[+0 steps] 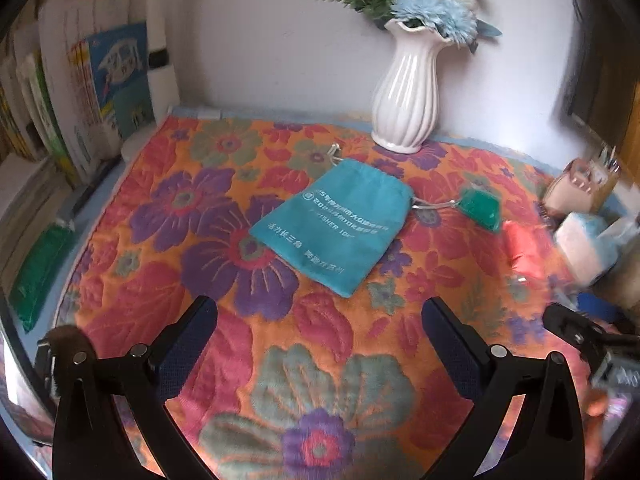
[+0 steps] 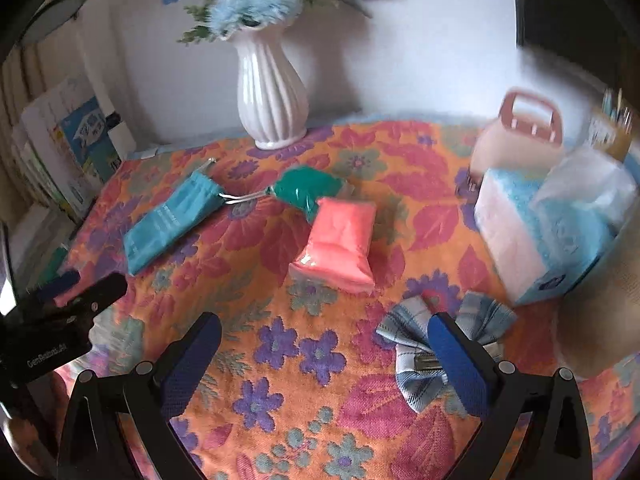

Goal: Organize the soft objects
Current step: 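Grasp the teal drawstring pouch with the left gripper while the right gripper grasps the coral pink packet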

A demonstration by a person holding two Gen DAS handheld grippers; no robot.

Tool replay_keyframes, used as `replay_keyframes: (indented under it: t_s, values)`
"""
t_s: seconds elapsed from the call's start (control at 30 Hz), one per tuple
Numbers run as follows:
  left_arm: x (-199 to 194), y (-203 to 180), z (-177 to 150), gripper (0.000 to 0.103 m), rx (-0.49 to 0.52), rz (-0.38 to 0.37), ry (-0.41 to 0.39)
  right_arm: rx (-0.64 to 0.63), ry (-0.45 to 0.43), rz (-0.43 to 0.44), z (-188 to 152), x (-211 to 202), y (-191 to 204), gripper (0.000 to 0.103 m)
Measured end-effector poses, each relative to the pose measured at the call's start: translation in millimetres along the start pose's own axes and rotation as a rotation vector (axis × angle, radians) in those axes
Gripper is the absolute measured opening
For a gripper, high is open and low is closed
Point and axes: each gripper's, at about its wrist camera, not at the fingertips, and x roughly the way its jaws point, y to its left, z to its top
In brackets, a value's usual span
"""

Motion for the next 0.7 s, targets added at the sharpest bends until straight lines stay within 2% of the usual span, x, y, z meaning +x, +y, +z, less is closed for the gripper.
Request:
replay_keyframes:
  t_s: [0.03, 0.1, 0.17, 0.23, 0.3, 0.4, 0.5, 0.57, 0.6, 0.63, 0.7]
  values:
    - [-7.3, 3.7, 6.7, 0.102, -0.012, -0.029, 0.000, 0.028, 0.020, 0.024, 3.3, 0.8, -4.8, 0.103]
    - [-13.8, 5.8, 21.9, 0.102, -0.009, -0.039, 0.016, 0.108, 0.075, 0.039, 17.3, 5.6, -18.6, 0.103]
    - [-7.4, 1.0, 41.5, 0.102, 0.046, -0.045, 0.045, 0.148, 0.134, 0.045, 30.4, 16.1, -25.7, 0.103]
    - [6.1, -1.3, 54.6, 0.102, 0.092, -0.089, 0.041, 0.163, 0.186, 0.038, 42.4, 32.2, -26.1, 0.103]
    - [24.3, 5.1, 62.0, 0.102, 0.052, -0.085, 0.030, 0.146, 0.180, 0.020, 47.8, 44.9, -20.5, 0.103]
    - [52.4, 8.0, 65.0, 0.102, 0.036, -0.152, 0.045, 0.130, 0.159, -0.056, 46.4, 60.0, -15.6, 0.103]
    - [78.4, 5.8, 64.7, 0.102, 0.071, -0.061, 0.067, 0.100, 0.082, -0.092, 42.2, 62.0, -10.6, 0.103]
    - [91.2, 12.1, 63.3, 0.102, 0.039, -0.043, 0.081, 0.069, 0.057, -0.137, 37.9, 60.6, -5.7, 0.091]
    - [96.3, 15.6, 62.9, 0.102, 0.020, -0.067, 0.096, 0.043, 0.035, -0.127, 36.8, 57.5, -1.5, 0.073]
    - [101.2, 19.6, 62.4, 0.102, 0.001, -0.094, 0.119, 0.024, 0.027, -0.109, 36.1, 57.3, 0.0, 0.059]
    - [101.8, 18.0, 61.2, 0.102, 0.020, -0.126, 0.130, -0.009, 0.025, -0.117, 35.8, 58.1, 5.6, 0.054]
